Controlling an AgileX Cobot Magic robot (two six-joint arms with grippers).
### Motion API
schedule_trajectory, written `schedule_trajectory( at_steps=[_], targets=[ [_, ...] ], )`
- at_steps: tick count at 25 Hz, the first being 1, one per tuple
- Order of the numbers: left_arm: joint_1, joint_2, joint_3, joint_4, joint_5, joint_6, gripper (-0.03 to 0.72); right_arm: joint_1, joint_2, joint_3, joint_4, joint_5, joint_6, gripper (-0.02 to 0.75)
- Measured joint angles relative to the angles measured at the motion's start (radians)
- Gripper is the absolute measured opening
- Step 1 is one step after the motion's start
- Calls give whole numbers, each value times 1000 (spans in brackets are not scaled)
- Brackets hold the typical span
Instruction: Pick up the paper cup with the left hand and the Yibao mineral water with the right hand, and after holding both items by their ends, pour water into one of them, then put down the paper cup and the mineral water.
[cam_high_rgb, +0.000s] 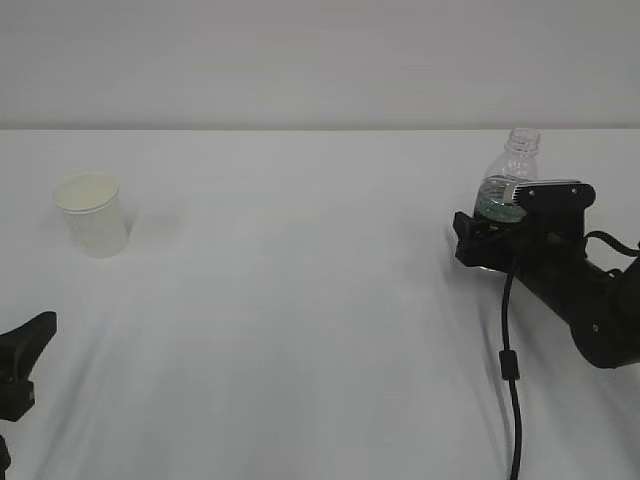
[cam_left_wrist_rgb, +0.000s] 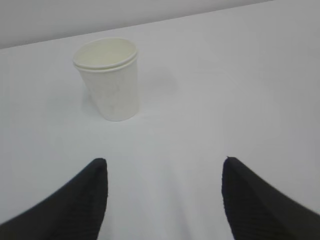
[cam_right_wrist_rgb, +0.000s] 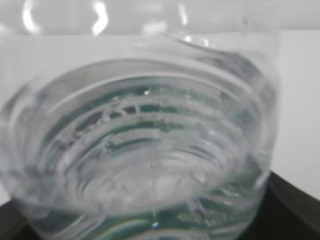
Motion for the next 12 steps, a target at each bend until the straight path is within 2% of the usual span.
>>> schedule_trajectory(
  at_steps=[12],
  targets=[
    [0,0,0,5,0,0,510,0,20,-27,2,2,-2,644]
  ],
)
